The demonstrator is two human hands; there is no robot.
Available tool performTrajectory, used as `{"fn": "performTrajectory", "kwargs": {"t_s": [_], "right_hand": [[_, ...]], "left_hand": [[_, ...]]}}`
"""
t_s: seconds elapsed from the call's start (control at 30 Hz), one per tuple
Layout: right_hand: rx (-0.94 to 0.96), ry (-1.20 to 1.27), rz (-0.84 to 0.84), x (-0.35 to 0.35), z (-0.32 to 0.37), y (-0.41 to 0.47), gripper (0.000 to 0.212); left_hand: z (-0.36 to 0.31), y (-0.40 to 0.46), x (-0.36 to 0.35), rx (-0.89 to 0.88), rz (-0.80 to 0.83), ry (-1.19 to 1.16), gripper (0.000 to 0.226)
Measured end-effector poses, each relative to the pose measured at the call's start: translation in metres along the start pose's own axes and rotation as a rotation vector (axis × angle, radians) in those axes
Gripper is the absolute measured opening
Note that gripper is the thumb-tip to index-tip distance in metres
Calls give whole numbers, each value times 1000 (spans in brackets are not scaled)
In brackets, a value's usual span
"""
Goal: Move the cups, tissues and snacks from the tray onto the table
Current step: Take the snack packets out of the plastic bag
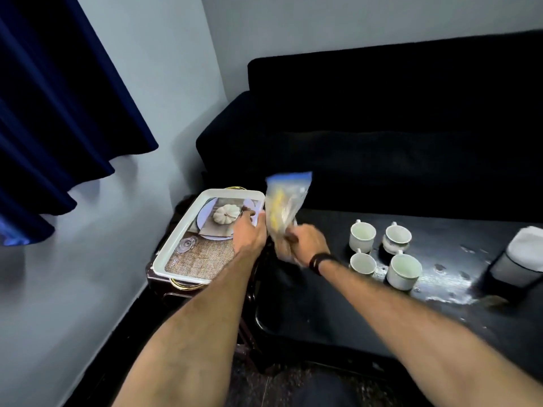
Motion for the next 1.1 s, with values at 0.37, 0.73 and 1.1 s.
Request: {"fn": "performTrajectory", "kwargs": {"t_s": [0.37,0.73,1.1], "right_hand": [[93,137,158,-47,-21,-56,44],[-249,765,-190,43,-28,-45,24],[-243,255,-62,89,-26,-36,26]], "left_hand": [[-16,-16,-21,426,173,-175,100],[-21,-51,-40,200,293,-358,10],[-56,-104,-73,-9,552,-271,13]]}}
Point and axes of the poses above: each hand's wrist, its own y-axis towards the middle knuckle, its own x-axis out of the back of the hand, z = x × y, the point moved 10 cm from there along y, towards the middle knuckle, and after that the axes turned 2 degrees about -x, right-handed, at the moved point
